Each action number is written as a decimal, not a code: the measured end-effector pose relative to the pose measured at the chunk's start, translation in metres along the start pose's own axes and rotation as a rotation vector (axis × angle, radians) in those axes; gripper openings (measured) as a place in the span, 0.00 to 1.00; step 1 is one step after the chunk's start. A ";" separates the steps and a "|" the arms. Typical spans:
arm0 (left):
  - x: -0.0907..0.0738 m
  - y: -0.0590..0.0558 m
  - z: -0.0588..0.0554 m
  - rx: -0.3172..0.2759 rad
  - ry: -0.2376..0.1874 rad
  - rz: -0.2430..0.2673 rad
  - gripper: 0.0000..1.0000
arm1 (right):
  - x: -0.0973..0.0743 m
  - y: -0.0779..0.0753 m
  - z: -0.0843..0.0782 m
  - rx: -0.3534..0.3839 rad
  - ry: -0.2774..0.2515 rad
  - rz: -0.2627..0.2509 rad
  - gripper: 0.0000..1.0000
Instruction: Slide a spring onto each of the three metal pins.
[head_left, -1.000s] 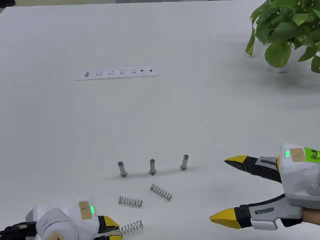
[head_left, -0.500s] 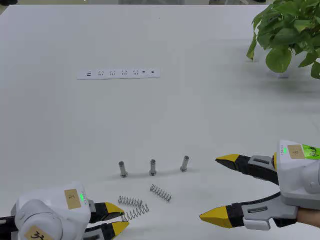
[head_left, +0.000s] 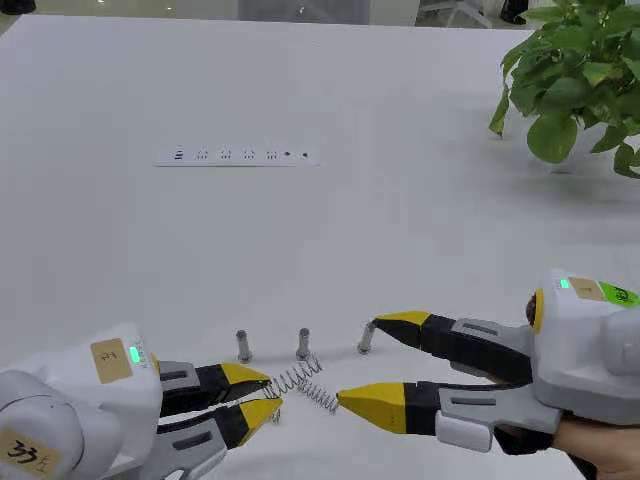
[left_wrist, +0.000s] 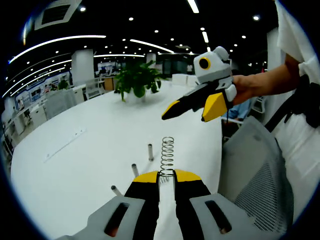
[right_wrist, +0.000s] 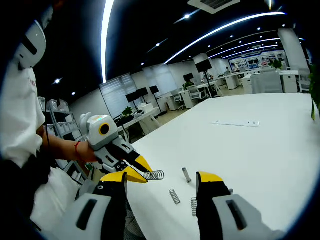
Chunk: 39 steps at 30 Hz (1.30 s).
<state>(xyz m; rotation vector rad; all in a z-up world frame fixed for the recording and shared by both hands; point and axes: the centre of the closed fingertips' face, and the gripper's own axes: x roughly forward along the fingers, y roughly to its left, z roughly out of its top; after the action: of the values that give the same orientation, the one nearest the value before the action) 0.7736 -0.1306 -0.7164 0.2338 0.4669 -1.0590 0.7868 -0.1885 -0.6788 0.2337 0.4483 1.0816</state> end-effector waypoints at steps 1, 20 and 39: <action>0.000 0.000 0.003 -0.004 -0.011 0.000 0.10 | 0.001 0.000 0.002 0.017 -0.010 -0.004 0.53; 0.005 -0.010 0.039 -0.053 -0.151 -0.024 0.10 | 0.011 0.014 0.019 0.180 -0.113 0.024 0.22; 0.008 -0.014 0.038 -0.059 -0.147 -0.045 0.10 | 0.011 0.021 0.024 0.103 -0.075 0.023 0.11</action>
<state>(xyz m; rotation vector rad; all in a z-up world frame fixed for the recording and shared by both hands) 0.7749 -0.1592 -0.6861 0.0923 0.3715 -1.0965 0.7858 -0.1680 -0.6516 0.3697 0.4355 1.0699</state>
